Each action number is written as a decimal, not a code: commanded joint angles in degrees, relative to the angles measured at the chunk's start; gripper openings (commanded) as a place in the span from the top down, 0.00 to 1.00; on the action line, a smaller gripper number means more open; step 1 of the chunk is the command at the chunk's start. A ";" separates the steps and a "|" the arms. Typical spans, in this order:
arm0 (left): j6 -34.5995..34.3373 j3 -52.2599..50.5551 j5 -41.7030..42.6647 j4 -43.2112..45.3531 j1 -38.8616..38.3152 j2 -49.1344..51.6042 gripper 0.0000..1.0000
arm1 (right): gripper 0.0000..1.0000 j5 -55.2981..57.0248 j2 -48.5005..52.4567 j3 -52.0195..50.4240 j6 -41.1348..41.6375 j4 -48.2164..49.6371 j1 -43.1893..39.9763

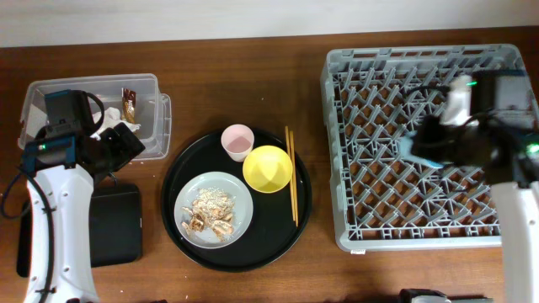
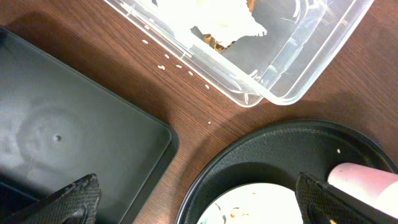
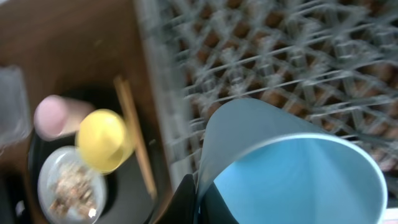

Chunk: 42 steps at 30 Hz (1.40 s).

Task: Sort waste into correct bins and load items into the dishwasher rack
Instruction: 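Place the blue cup upside down in the dish rack, release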

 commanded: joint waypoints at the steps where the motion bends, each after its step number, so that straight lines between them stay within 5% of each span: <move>1: -0.48 0.74 -0.26 0.07 0.24 -0.24 0.01 | 0.96 -27.54 4.72 -2.05 -19.69 0.28 -14.60; 5: -0.48 0.74 -0.26 0.07 0.24 -0.24 0.01 | 0.96 -53.07 18.12 -5.97 -36.20 0.13 -20.09; 7: -0.48 0.74 -0.26 0.07 0.24 -0.24 0.01 | 0.96 -59.17 26.84 -5.97 -36.74 -0.44 -20.09; 14: -0.48 0.74 -0.26 0.07 0.24 -0.24 0.01 | 0.96 -55.41 33.14 -9.22 -38.47 -5.05 -27.04; 18: -0.48 0.74 -0.26 0.07 0.24 -0.24 0.01 | 0.96 -56.61 33.14 -9.29 -49.03 -11.67 -27.47; 23: -0.48 0.74 -0.26 0.07 0.24 -0.24 0.01 | 0.96 -58.01 33.18 -10.51 -52.15 -11.82 -27.47; 33: -0.48 0.74 -0.26 0.07 0.24 -0.24 0.01 | 0.96 -57.77 33.18 -17.09 -52.11 -6.12 -27.47; 42: -0.48 0.74 -0.26 0.07 0.24 -0.24 0.01 | 0.88 -27.93 30.91 -14.10 -25.35 1.77 -27.65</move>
